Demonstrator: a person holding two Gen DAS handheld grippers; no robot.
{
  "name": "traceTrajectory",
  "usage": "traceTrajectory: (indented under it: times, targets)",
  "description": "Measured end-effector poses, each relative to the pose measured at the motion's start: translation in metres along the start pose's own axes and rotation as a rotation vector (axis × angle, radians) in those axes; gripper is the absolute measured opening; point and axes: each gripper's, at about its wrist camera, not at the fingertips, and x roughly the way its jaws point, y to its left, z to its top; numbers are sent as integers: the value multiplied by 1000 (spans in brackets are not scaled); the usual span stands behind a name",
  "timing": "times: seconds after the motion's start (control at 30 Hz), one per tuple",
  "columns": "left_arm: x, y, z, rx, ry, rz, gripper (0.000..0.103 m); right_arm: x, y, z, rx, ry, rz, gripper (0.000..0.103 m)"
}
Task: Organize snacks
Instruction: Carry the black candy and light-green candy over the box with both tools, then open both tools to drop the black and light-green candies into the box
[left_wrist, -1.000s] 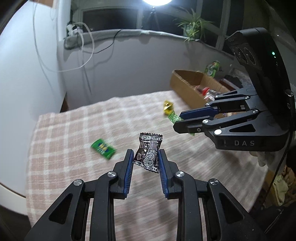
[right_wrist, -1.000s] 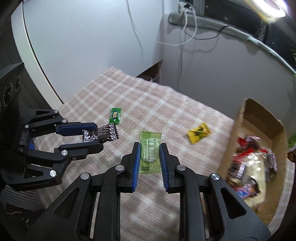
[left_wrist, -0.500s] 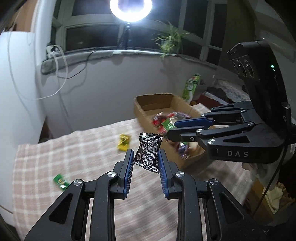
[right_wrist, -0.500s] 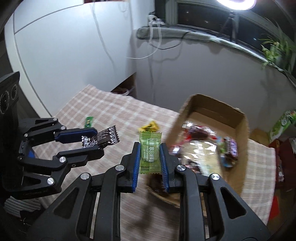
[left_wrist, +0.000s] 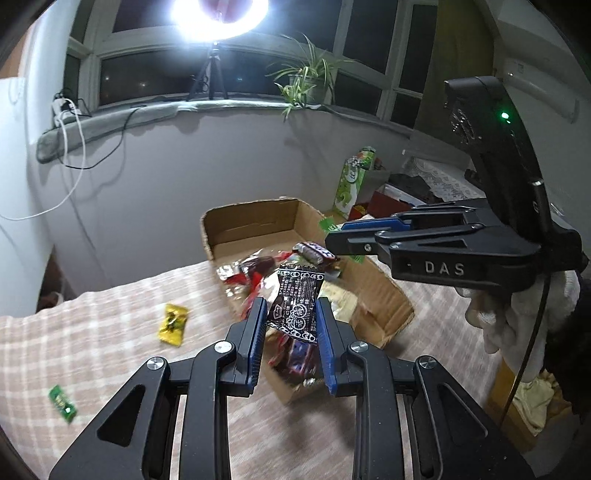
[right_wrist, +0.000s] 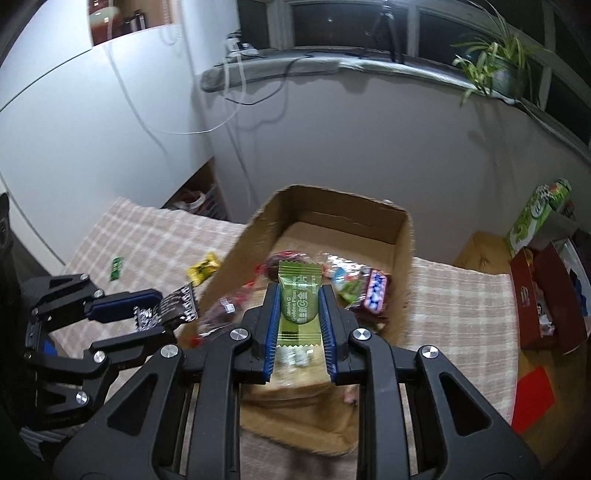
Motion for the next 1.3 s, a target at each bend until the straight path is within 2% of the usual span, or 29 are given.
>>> traceTrajectory:
  times: [0.3, 0.67, 0.77, 0.83, 0.9, 0.93, 1.1, 1.3]
  targets:
    - [29, -7, 7, -10, 25, 15, 25, 23, -32, 6, 55, 26, -9, 21]
    - [45, -19, 10, 7, 45, 11, 25, 36, -41, 4, 62, 44, -26, 22]
    - [46, -20, 11, 6, 43, 12, 26, 36, -40, 4, 55, 43, -36, 30]
    - [46, -21, 10, 6, 45, 17, 29, 35, -40, 5, 55, 37, -45, 51]
    - [46, -22, 11, 2, 47, 26, 40, 33, -40, 5, 57, 24, -55, 61]
    - [46, -22, 11, -1, 43, 29, 43, 32, -40, 5, 58, 21, -56, 63]
    - [44, -22, 11, -1, 42, 38, 49, 32, -35, 7, 42, 15, -74, 75]
    - [41, -23, 10, -1, 39, 44, 56, 31, -29, 9, 29, 12, -90, 80]
